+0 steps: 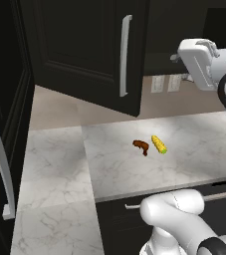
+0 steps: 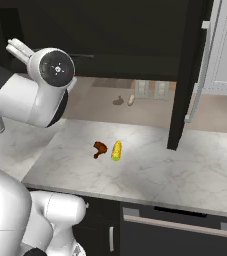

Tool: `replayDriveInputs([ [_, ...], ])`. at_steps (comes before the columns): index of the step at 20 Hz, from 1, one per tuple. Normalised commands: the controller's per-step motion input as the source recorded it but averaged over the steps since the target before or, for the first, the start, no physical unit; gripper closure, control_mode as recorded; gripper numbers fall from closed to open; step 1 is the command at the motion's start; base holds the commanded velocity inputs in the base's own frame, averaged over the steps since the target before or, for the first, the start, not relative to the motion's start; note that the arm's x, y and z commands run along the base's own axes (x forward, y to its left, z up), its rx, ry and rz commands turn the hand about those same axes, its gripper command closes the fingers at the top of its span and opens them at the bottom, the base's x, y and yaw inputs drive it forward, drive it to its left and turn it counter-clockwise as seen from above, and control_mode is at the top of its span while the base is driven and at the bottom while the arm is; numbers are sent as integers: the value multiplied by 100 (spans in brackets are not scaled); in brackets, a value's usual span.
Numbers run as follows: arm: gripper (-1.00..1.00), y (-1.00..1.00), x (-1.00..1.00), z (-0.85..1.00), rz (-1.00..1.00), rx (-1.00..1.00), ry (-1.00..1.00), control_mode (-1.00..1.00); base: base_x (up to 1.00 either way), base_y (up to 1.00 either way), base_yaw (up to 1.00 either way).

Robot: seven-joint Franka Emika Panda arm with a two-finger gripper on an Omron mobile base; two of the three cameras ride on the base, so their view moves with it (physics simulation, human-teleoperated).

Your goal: Pick the pan from the cabinet and place it on the stove. Then turn on the stove burner for the pan.

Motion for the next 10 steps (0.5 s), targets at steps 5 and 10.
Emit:
replayDriveInputs([
  [5,-100,2,83,-16,18,7,17,-100,0,0,0],
  [10,-100,13,58,-11,22,4,18,-100,0,0,0],
])
